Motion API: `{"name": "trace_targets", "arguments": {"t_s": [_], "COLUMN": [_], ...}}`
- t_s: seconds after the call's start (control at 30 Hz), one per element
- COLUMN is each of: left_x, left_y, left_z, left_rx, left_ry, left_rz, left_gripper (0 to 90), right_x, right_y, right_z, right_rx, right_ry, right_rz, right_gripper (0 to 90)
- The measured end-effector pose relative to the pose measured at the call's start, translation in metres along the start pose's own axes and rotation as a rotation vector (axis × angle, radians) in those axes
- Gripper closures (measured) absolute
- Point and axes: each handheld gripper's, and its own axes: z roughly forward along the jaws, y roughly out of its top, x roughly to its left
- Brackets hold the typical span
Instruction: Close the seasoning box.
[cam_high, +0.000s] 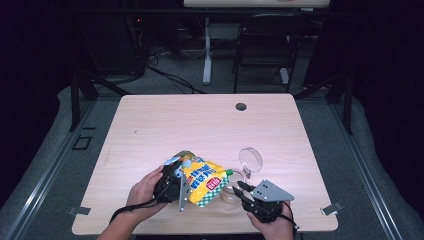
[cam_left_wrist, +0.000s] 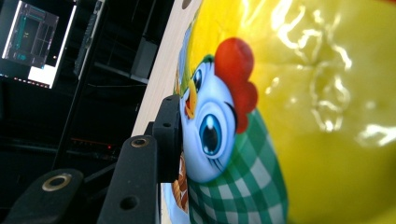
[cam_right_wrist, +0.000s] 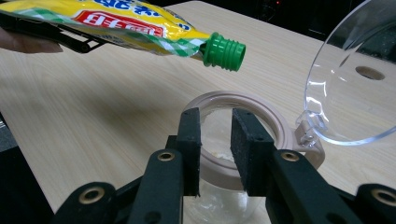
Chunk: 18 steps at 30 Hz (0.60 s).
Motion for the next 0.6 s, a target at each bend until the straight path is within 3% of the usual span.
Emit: {"name": "trace_targets", "arguments": {"t_s": [0.6], "left_x": [-0.0037], "left_y": [0.0068], "left_z": [0.0012], "left_rx": [0.010], "left_ry": [0.010], "left_rz": [0.060], "left_gripper": [61.6], "right_x": [0.0045], "right_y": [0.0044], "right_z": [0.0038], "right_rx": [-0.015], "right_ry": [0.000], "right_rz": [-0.030], "right_gripper": [73.3]}}
